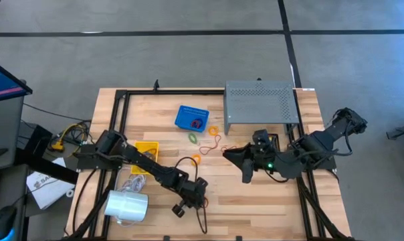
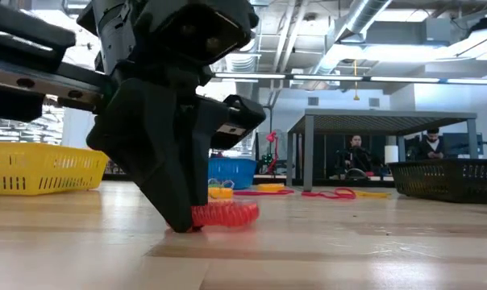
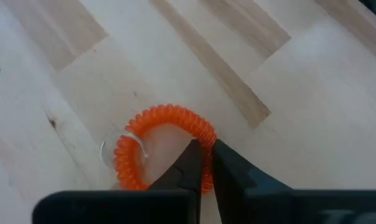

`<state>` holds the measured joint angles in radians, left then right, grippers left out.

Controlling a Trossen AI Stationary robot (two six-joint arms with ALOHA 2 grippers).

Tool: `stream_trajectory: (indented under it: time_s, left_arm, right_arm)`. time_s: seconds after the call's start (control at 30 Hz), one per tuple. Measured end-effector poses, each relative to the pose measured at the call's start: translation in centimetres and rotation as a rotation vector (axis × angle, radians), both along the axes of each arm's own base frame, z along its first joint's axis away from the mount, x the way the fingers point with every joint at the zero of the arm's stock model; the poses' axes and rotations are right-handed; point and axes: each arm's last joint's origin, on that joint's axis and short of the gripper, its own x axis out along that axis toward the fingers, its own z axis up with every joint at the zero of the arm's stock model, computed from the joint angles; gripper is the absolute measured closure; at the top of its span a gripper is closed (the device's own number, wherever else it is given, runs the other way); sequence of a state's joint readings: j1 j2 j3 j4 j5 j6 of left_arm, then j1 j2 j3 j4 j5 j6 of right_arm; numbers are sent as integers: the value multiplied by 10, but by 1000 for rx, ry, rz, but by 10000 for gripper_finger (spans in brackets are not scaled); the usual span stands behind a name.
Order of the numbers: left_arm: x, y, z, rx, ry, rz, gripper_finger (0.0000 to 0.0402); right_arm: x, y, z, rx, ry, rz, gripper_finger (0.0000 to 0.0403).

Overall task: Pick & Place Office Desk Supplies
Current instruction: Put the orange spring keychain into the blue bin

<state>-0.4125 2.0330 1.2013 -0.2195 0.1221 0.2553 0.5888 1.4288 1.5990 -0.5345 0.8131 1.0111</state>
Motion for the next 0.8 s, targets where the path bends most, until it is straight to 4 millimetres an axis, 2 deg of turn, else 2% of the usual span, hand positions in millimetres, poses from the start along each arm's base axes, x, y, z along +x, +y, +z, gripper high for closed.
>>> stream_trajectory:
  time_s: [0.17,0.3,0.43,0.6,0.8]
  left_arm:
    - [-8,1,18,-10,5,24,393]
    - [-10,6,56,-59,-80,53,393]
    - [-18,20,92,-111,-132,121,394]
    - [-31,52,141,-189,-244,254,395]
    - [-57,119,174,-264,-365,499,395]
  right_arm:
    - [-1,1,-1,-6,8,6,326]
    - [-1,1,-2,-11,15,7,326]
    - [-2,1,-2,-16,23,7,326]
    - [-3,0,-6,-40,61,6,326]
    - [0,-4,-5,-34,54,-12,326]
